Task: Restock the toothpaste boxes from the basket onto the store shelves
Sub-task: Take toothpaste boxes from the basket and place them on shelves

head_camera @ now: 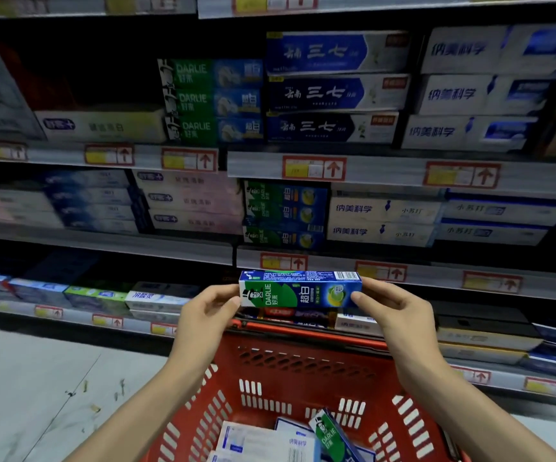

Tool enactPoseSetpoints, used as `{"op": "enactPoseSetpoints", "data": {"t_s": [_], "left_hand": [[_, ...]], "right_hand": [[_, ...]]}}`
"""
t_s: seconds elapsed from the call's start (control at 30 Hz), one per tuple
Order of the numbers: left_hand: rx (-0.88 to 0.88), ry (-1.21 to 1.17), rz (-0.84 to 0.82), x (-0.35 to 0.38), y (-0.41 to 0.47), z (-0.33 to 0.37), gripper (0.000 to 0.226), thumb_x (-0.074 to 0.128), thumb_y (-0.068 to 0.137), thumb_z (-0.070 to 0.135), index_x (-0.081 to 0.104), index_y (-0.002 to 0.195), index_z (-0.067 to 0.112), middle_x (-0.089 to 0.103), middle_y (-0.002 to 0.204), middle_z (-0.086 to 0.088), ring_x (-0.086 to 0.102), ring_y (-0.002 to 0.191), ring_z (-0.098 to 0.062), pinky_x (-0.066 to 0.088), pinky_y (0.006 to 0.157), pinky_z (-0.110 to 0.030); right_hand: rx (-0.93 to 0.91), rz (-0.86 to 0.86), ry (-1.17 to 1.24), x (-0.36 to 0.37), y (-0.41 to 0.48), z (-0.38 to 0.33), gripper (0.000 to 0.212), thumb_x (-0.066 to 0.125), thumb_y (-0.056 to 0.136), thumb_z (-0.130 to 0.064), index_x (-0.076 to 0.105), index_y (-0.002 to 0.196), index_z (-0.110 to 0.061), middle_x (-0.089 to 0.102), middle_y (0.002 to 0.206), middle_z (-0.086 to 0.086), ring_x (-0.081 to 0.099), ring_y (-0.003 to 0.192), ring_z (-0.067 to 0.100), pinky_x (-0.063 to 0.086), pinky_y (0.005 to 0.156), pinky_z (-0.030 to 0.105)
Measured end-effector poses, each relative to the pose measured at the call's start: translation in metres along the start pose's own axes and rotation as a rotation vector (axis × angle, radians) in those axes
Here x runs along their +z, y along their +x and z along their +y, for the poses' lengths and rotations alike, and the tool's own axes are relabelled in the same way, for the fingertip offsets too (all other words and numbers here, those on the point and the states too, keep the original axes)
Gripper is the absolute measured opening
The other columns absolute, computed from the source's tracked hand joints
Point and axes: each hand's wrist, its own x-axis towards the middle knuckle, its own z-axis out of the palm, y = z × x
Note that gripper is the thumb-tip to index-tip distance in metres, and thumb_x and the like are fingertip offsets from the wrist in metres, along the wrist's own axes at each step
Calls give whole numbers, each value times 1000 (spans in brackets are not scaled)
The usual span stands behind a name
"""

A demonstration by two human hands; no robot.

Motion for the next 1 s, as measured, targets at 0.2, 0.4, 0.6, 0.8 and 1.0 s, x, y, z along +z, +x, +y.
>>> {"op": "enactPoseSetpoints", "data": {"t_s": [0.2,0.4,0.6,0.8,1.0], "left_hand": [[-13,84,-35,-4,12,10,36,62,100,2,76,114,32,80,100,7,73,96,-3,52,79,-15],[30,41,38,3,58,29,40,56,94,-14,77,112,14,78,92,2,68,70,8,48,63,-7],[76,-39,95,11,104,41,41,56,97,-8,76,114,23,78,106,10,71,86,1,49,68,-9],[78,-126,121,25,145,43,35,59,99,-3,69,112,27,74,107,9,68,97,-1,48,80,-18],[147,-50,127,29,170,43,41,57,100,-2,70,97,37,73,92,15,63,83,0,47,75,-15]], "right_hand": [[-26,33,-93,14,13,0,24,81,86,-4,79,98,-25,80,88,-15,75,89,2,61,81,24],[-49,172,-148,49,44,3,25,82,86,-9,83,105,-25,80,88,-10,74,82,6,62,89,42],[-105,240,-153,81,84,0,26,81,88,-15,79,101,-37,78,92,-11,72,86,5,60,90,41],[-90,184,-225,96,130,-1,31,75,93,-13,69,123,-18,69,116,-2,66,105,14,54,95,33],[-68,127,-278,100,151,-8,17,69,90,2,65,90,-14,63,71,4,50,55,12,37,41,13]]}}
